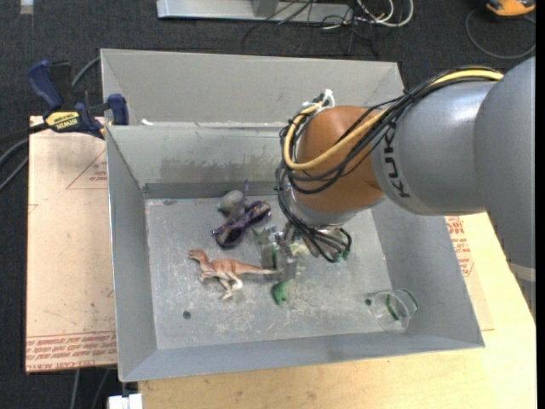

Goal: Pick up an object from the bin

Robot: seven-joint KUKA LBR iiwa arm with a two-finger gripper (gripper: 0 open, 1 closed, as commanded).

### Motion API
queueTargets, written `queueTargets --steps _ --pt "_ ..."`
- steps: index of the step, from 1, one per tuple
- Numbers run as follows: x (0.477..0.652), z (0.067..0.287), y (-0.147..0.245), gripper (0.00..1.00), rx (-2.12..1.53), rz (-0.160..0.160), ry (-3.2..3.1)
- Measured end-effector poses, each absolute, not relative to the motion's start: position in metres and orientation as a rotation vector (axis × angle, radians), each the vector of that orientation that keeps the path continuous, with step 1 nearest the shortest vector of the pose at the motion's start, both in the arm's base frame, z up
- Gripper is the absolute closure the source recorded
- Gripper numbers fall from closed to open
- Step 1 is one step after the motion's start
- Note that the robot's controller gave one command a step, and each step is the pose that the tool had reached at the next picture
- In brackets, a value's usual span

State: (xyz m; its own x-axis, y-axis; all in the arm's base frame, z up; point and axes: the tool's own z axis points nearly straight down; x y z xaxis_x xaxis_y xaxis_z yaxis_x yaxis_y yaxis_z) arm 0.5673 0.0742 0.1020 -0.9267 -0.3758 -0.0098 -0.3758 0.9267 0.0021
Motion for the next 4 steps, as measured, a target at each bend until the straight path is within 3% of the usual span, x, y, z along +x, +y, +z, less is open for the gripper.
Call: queueTargets --steps 1,2,3,4 --pt "0.567 0.102 0.074 1.0 -0.599 0.006 3.075" --pt "0.583 0.254 0.089 1.0 -0.59 0.008 3.072" --pt "0.583 0.254 0.089 0.0 -0.589 0.008 3.073" --pt "0.583 0.254 0.089 0.0 -0.589 0.008 3.073"
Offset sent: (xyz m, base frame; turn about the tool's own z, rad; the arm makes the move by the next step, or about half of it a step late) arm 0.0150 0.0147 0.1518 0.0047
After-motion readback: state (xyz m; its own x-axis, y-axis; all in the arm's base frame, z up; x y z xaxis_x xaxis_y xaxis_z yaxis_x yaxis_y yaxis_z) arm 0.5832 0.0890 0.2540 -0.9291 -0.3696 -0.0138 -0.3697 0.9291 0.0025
